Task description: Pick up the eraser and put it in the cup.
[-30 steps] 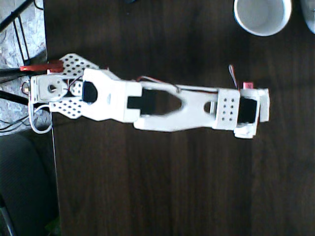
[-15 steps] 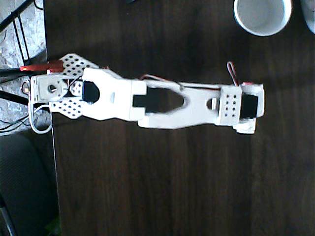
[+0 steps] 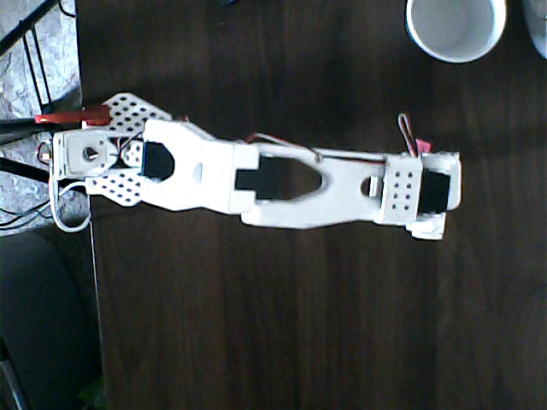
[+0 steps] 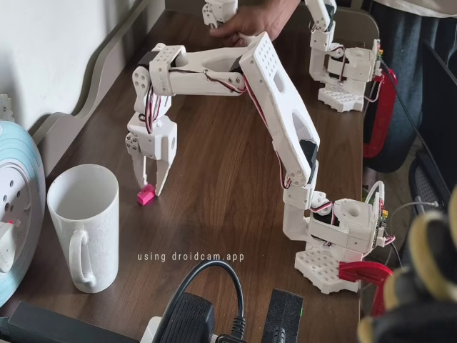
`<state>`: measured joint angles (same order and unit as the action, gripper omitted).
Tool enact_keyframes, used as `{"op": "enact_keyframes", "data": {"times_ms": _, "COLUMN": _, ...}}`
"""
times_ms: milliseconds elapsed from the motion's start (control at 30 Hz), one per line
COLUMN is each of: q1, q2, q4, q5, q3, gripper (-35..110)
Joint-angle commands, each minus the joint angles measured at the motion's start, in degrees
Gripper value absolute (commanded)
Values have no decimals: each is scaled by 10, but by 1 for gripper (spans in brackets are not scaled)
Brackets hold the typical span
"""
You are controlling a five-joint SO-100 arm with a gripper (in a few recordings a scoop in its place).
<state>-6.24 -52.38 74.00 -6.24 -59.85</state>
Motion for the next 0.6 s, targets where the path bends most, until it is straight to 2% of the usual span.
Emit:
{"op": "enact_keyframes", "data": {"times_ms": 0, "q1": -10, "q2": -6, "q4": 17, "q5": -12, "q3": 18, "gripper": 0}}
{"op": "enact_keyframes", "data": {"times_ms": 333, "q1": -9, "q2": -105, "q4": 124, "q5": -55, "q3": 178, "gripper": 0}}
{"op": "enact_keyframes", "data": {"times_ms": 567, "q1": 41, "q2": -254, "q4": 130, "q5": -85, "q3": 201, "gripper": 0}}
